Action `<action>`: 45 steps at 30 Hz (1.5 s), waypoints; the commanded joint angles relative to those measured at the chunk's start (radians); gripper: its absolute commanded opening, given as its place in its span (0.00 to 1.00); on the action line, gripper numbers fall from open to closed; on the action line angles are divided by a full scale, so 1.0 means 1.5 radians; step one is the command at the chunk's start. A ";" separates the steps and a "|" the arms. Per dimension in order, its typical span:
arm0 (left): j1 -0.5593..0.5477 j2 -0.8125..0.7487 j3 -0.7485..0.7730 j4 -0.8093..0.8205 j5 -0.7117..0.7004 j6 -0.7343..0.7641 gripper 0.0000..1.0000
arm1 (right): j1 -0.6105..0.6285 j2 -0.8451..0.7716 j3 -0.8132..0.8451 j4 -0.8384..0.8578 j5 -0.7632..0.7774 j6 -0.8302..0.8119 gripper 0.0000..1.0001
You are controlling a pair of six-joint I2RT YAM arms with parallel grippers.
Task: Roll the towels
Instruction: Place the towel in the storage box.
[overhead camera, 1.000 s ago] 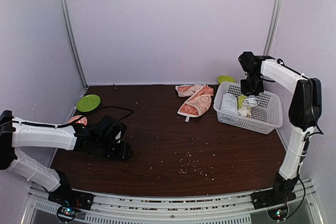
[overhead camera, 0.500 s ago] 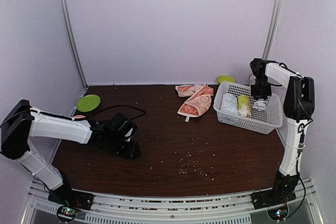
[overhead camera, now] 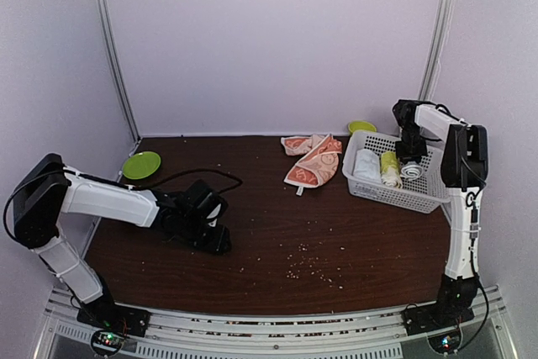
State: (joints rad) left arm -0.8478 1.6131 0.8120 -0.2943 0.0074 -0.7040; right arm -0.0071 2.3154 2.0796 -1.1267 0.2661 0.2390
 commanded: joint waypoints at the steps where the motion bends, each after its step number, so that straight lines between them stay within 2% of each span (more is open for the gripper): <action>1: 0.000 0.012 0.017 0.019 0.005 0.011 0.47 | -0.005 0.025 0.022 -0.012 0.017 0.005 0.00; 14: 0.001 0.038 0.032 0.025 0.014 0.023 0.47 | -0.004 0.044 0.014 -0.026 -0.009 0.003 0.01; 17: 0.001 0.034 0.026 0.027 0.015 0.022 0.47 | -0.003 0.037 0.003 -0.029 -0.007 0.009 0.15; 19: 0.001 0.028 0.020 0.030 0.015 0.021 0.47 | -0.003 0.029 -0.002 -0.030 -0.005 0.012 0.17; 20: 0.001 0.025 0.017 0.031 0.015 0.021 0.47 | -0.003 0.025 -0.005 -0.029 -0.007 0.013 0.16; 23: 0.001 0.018 0.010 0.033 0.014 0.019 0.47 | -0.003 0.016 -0.006 -0.031 -0.020 0.009 0.01; 24: 0.001 0.017 0.008 0.033 0.014 0.020 0.47 | -0.002 0.012 -0.019 -0.032 -0.021 0.009 0.00; 33: 0.001 0.002 -0.006 0.045 0.017 0.017 0.46 | 0.016 -0.076 -0.106 0.027 -0.014 0.007 0.00; 40: 0.001 -0.001 -0.013 0.050 0.020 0.015 0.46 | 0.017 -0.059 -0.114 0.014 0.003 -0.002 0.00; 45: 0.001 -0.002 -0.019 0.049 0.019 0.012 0.46 | 0.013 -0.013 -0.073 -0.007 0.004 0.001 0.00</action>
State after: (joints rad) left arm -0.8478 1.6302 0.8040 -0.2382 0.0265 -0.6857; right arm 0.0120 2.2467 1.9213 -1.1065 0.2478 0.2413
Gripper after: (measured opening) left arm 0.462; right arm 0.183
